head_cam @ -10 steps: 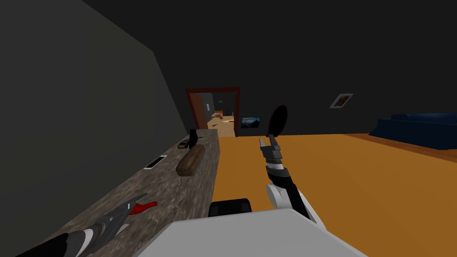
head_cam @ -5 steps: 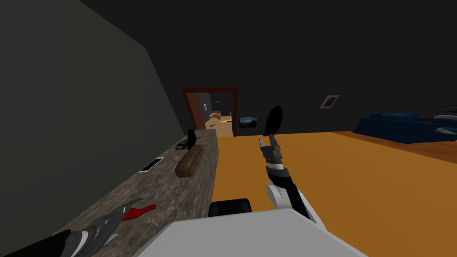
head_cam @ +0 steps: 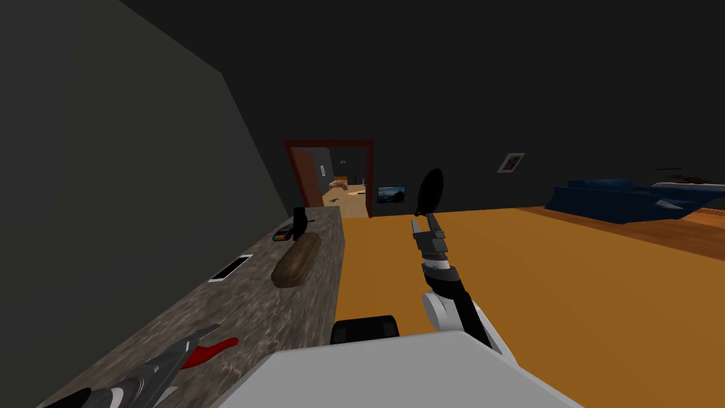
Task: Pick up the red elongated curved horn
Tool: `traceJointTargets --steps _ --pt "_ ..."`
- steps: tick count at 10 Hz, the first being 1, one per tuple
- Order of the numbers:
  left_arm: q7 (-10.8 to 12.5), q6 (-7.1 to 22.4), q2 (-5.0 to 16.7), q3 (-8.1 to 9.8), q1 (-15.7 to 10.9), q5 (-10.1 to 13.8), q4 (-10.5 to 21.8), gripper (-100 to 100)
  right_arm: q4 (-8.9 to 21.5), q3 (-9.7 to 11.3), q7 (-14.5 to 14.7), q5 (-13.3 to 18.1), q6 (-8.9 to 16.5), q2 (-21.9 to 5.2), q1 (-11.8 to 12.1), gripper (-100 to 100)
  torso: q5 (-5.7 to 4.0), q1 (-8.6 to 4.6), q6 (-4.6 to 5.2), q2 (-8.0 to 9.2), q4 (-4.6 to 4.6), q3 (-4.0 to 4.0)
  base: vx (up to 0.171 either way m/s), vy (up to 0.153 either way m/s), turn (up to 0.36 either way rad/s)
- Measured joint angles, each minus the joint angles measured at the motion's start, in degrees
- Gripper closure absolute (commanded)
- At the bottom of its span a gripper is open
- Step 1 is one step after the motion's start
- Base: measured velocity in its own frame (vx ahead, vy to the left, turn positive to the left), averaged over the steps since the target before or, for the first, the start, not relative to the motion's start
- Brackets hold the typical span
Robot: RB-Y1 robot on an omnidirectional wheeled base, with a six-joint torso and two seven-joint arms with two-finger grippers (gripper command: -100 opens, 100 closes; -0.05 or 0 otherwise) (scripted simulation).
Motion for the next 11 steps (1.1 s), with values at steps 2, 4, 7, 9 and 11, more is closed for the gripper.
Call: traceJointTargets --steps 2,4,7,9,11 --pt "-0.06 -0.02 -0.10 -0.07 -0.04 -0.07 0.02 100 0.00 0.00 0.00 0.00 0.00 0.00 0.00 0 -0.01 -0.02 -0.01 0.10 0.02 0.06 -0.001 0.000 0.005" --pt "-0.01 -0.04 -0.13 -0.05 -0.06 -0.04 0.01 100 0.00 0.00 0.00 0.00 0.00 0.00 0.00 0 -0.01 -0.03 0.00 0.11 0.01 0.05 0.000 0.000 0.000" --pt "0.01 -0.05 -0.13 -0.05 -0.07 -0.04 0.00 100 0.00 0.00 0.00 0.00 0.00 0.00 0.00 0 -0.03 -0.05 0.00 0.13 0.01 0.06 -0.011 -0.002 0.035" --pt "0.61 0.56 2.33 1.87 1.02 1.30 -1.03 100 0.00 0.00 0.00 0.00 0.00 0.00 -0.01 0 -0.08 -0.14 -0.04 0.31 0.04 0.16 -0.049 -0.009 0.108" --pt "0.90 0.84 3.24 2.38 1.24 1.75 -1.39 0 0.00 0.00 0.00 0.00 0.00 0.00 -0.01 0 -0.06 -0.09 0.00 0.26 0.03 0.14 -0.010 0.001 0.004"
